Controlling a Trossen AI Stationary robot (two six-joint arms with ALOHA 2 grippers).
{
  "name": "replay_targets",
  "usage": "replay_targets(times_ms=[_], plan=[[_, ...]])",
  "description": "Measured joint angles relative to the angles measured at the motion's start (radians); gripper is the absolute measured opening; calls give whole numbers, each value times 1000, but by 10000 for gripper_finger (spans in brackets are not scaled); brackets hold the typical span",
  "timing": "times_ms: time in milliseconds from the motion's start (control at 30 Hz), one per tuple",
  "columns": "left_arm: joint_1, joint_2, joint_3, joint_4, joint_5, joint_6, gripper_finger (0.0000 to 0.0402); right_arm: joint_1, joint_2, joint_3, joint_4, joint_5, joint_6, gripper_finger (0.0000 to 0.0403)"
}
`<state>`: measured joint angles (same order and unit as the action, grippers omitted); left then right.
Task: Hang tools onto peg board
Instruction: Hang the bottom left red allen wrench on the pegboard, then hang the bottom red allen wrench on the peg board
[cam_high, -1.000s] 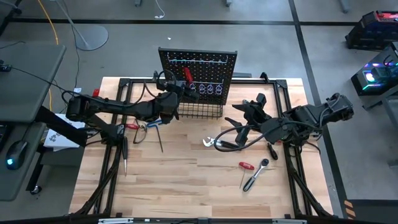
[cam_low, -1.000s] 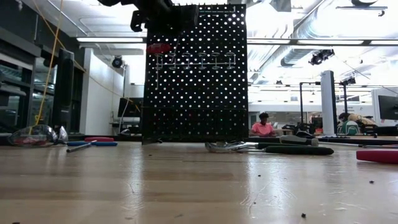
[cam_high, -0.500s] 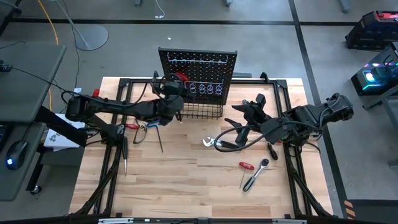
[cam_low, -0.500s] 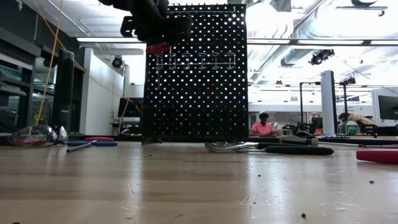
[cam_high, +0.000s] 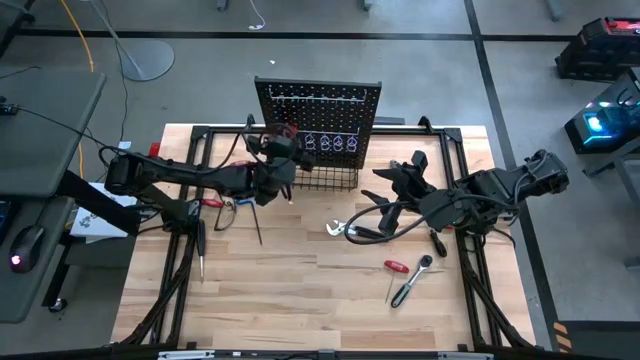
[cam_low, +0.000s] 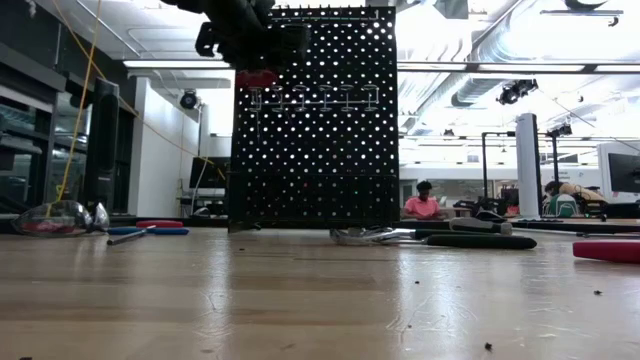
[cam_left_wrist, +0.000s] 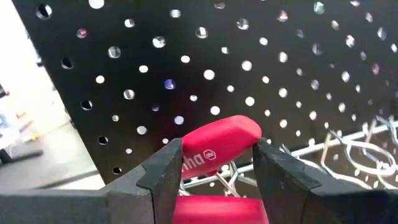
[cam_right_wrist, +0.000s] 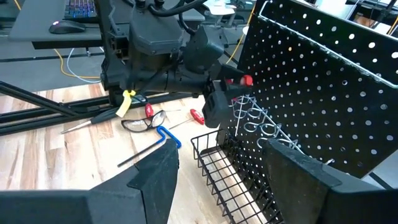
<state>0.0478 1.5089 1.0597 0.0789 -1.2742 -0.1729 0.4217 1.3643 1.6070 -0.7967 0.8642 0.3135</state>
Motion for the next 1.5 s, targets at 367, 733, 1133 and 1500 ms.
replay_targets(times_ms=[367,733,1133,1500], plan=[[-75,-8,-2,24,-19,153,179,0,0,0,0,1,-21,224],[-150,-31,-2,275,-108,445,179,0,0,0,-3,1,-34,224],[-401,-267,0,1,-31,9,87,0,0,0,-7,1,-33,224],[-456,-31,-198,-199,121,-1212,1,-1,0,0,-8,25,17,224]])
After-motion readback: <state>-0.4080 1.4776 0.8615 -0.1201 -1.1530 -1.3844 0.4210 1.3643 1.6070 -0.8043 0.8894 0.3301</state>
